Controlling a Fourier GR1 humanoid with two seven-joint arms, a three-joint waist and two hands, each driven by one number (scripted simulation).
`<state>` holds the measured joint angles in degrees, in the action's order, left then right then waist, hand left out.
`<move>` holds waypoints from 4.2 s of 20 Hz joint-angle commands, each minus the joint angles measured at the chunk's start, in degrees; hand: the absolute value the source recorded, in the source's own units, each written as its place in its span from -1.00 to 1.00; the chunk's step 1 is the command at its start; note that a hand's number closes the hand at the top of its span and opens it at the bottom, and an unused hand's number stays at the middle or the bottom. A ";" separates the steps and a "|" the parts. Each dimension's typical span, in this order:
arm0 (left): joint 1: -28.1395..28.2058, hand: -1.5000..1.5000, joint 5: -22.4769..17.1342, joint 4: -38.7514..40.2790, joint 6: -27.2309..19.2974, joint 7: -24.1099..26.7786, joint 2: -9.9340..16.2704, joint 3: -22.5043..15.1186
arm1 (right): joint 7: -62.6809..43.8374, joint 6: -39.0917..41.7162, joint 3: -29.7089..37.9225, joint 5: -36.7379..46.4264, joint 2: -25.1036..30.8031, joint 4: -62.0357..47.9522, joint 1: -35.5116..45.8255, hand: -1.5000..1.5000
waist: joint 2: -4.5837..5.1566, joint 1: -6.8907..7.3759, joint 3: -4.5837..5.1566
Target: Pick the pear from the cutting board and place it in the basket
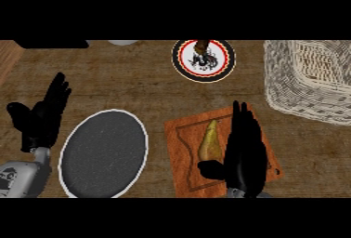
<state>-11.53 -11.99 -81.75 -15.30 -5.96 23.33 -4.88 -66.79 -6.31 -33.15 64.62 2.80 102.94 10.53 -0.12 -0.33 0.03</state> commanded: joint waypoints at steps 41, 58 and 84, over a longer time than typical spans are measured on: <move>1.98 0.00 7.32 -2.55 4.75 -2.17 -6.88 4.99 | 2.60 -16.06 3.26 2.46 -2.80 -24.19 -0.69 -1.00 | 0.14 0.53 -0.04; -0.08 0.00 9.23 -1.79 5.64 -3.11 -7.65 7.02 | 13.13 -15.42 3.09 -7.62 -2.79 -30.85 -0.64 1.00 | 0.14 0.56 -0.05; 1.09 0.00 7.52 -3.15 8.97 -2.80 -5.44 10.11 | 77.24 -0.75 6.70 -54.67 15.60 0.03 -19.53 1.00 | -0.08 -0.39 -0.01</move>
<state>-9.66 -3.48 -84.68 -7.84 -7.99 16.23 3.69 11.27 -8.98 -28.63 14.92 17.30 93.33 -6.00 -0.28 -0.36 0.03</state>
